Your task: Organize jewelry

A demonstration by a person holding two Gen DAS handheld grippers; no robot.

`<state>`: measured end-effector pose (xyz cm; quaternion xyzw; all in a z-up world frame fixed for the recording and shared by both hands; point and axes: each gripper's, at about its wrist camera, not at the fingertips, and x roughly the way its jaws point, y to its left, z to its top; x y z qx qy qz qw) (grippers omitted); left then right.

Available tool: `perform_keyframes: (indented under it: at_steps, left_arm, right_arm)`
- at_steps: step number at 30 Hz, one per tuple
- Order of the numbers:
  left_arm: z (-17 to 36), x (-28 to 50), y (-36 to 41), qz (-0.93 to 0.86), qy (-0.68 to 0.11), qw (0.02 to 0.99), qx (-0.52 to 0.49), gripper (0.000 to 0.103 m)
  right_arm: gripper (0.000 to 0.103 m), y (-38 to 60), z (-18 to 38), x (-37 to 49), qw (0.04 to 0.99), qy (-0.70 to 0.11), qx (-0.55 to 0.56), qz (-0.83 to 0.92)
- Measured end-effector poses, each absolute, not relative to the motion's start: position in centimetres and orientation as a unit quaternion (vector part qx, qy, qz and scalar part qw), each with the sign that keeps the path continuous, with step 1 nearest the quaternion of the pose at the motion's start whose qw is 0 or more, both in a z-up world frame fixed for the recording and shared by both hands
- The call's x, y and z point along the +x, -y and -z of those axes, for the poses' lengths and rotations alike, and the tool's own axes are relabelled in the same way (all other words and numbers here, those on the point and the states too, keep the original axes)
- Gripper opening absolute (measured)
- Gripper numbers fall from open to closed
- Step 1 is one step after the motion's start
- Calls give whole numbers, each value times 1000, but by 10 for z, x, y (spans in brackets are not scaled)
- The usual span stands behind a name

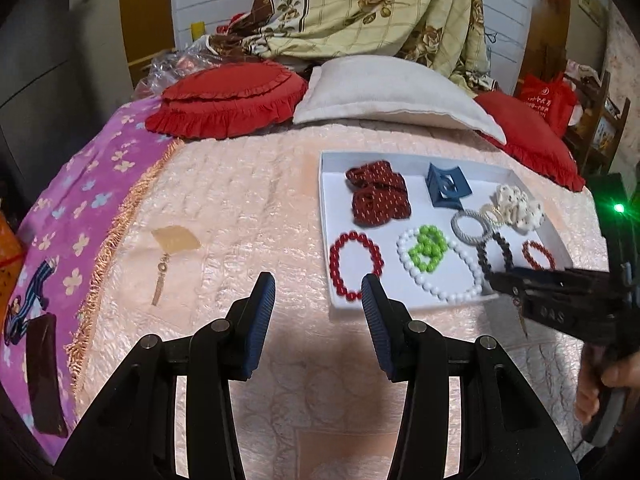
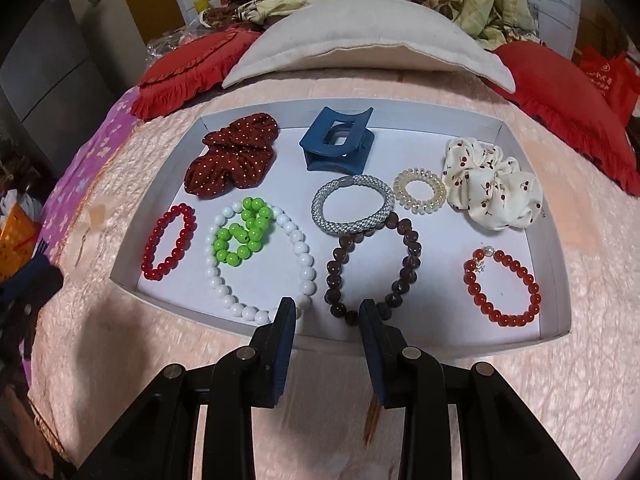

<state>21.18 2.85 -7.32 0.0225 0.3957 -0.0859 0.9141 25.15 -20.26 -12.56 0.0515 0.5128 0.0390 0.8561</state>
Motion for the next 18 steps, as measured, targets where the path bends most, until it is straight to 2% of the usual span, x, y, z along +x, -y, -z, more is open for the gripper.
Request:
perform_keyframes:
  at_steps: [7,13,18]
  left_arm:
    - [78,204,-29,97,-391,915,27,44]
    - [75,196,-35,92,-374,923,21,45]
    - [74,196,-46,85,-373,924,-7,49]
  right_arm:
    - [32,187,126,233,860,-506,56,-33]
    - [32,190,108,211,884,-465,48,-9]
    - [32,202,99,177,893,-450,34,10]
